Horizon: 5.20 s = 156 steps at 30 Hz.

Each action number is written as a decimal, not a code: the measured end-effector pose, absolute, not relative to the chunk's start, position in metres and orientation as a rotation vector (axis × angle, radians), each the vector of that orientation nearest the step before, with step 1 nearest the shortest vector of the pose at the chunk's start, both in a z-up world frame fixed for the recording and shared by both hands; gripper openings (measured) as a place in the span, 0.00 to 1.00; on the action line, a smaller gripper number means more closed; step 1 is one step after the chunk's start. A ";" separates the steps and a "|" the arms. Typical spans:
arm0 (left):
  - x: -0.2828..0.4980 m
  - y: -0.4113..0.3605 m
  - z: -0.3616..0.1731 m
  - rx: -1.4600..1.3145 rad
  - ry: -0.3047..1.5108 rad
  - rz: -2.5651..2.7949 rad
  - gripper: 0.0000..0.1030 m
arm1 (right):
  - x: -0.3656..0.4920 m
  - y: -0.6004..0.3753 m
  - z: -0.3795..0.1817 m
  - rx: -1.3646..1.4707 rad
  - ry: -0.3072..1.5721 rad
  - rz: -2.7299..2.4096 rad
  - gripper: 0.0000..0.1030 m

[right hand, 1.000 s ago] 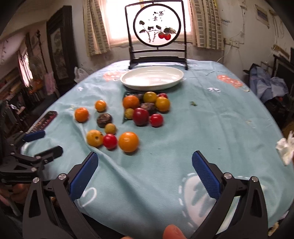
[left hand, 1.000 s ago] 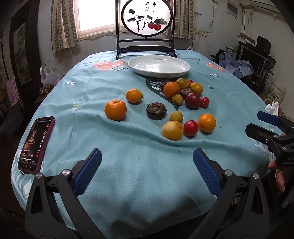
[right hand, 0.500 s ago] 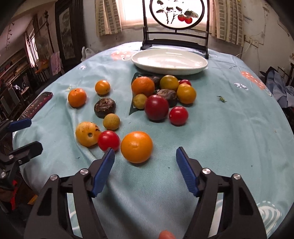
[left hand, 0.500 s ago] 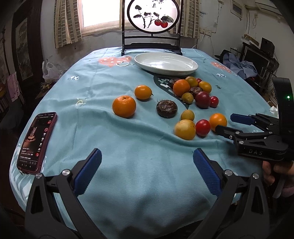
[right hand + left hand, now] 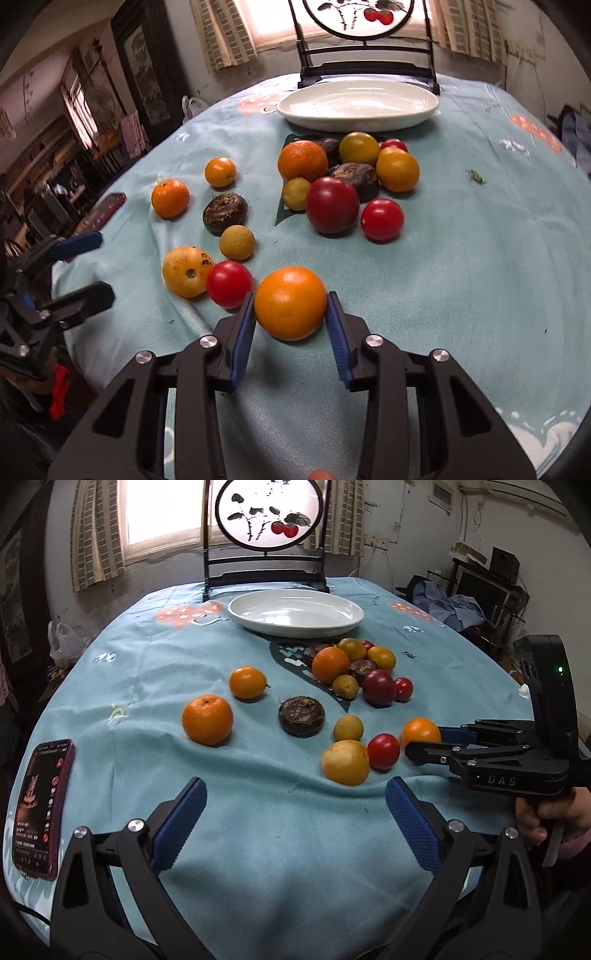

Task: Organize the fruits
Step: 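Grasp the orange with the right tool while the left tool grasps the yellow round fruit, then carry both fruits onto the white plate and open both tools, then grasp the red tomato with the right tool while the left tool grasps the large mandarin, then carry the tomato and mandarin onto the white plate and open both tools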

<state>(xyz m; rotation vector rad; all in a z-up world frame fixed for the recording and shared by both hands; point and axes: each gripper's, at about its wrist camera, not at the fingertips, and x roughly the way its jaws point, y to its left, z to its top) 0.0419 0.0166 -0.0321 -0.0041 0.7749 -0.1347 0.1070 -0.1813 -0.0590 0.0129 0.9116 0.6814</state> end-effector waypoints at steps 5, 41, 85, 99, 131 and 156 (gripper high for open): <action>0.068 -0.002 -0.043 0.047 0.834 -0.228 0.50 | 0.109 -0.192 -0.061 0.078 0.919 0.708 0.38; 0.218 0.012 0.013 -0.083 0.804 -0.288 0.37 | 0.255 -0.186 0.003 0.171 0.793 0.647 0.38; 0.081 0.095 -0.040 -0.209 0.785 -0.051 0.96 | 0.102 -0.140 -0.045 -0.052 0.843 0.712 0.60; 0.079 0.094 -0.046 -0.193 0.781 -0.066 0.96 | 0.092 -0.123 -0.051 -0.186 0.813 0.730 0.50; 0.120 0.089 -0.055 -0.120 0.876 -0.051 0.78 | 0.105 -0.135 -0.054 -0.050 0.891 0.751 0.29; 0.138 0.086 -0.061 -0.079 0.937 -0.031 0.46 | 0.109 -0.133 -0.056 -0.059 0.911 0.752 0.29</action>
